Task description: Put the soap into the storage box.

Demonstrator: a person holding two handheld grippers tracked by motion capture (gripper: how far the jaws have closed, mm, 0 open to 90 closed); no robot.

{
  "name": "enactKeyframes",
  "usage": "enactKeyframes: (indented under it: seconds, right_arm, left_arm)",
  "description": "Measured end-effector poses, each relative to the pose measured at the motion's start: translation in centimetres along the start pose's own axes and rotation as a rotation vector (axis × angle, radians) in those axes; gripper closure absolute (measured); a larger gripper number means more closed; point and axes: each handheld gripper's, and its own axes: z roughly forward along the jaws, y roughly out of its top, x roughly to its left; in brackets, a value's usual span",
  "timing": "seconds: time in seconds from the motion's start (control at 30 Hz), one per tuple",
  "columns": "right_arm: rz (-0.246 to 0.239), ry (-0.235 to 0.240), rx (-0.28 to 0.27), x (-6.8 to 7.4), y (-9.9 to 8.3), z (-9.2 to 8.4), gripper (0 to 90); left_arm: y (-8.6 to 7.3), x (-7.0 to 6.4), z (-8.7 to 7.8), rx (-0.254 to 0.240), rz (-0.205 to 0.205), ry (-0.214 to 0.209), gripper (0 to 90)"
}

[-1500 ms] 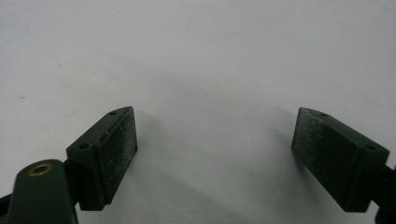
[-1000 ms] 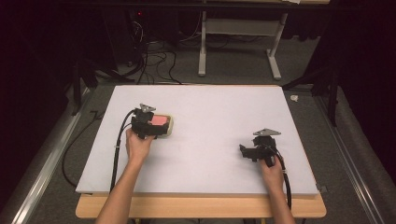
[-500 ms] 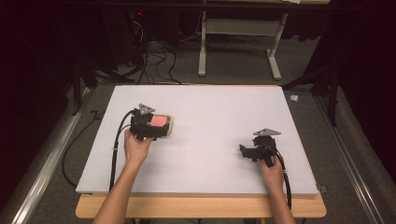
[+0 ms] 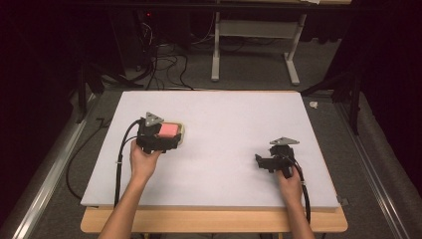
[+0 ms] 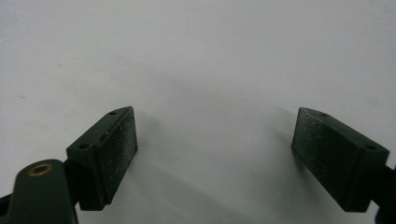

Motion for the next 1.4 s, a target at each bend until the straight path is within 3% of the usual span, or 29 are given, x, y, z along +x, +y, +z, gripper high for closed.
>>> enactKeyframes:
  seconds: [0.8,1.07,1.4]
  right_arm:
    - [0.001,0.0,0.002,0.0,0.0,0.0,14.8]
    - [0.002,-0.001,0.002,0.0,0.0,0.0,14.8]
    - [0.002,-0.001,0.002,0.0,0.0,0.0,14.8]
  left_arm:
    - [-0.9,-2.0,-2.5,-0.053,0.018,-0.069,13.2]
    - [-1.6,-2.5,-2.5,-0.053,0.012,-0.093,13.3]
    - [-1.9,-3.7,-2.3,-0.043,0.034,-0.115,13.3]
